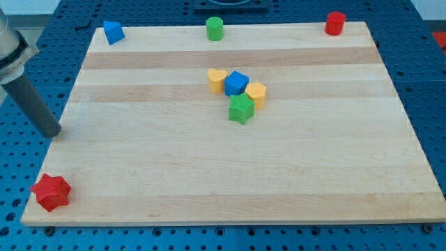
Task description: Push the red star slightly up
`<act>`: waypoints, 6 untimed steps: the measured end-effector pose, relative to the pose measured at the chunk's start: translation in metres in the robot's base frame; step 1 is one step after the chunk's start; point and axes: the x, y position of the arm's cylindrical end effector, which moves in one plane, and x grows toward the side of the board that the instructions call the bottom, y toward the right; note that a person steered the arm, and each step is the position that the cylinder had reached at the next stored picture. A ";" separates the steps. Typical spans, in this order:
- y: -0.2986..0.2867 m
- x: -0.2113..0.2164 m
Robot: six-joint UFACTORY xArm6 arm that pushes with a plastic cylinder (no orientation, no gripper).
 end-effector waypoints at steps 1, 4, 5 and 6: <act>-0.001 0.008; 0.000 0.087; 0.000 0.103; 0.000 0.118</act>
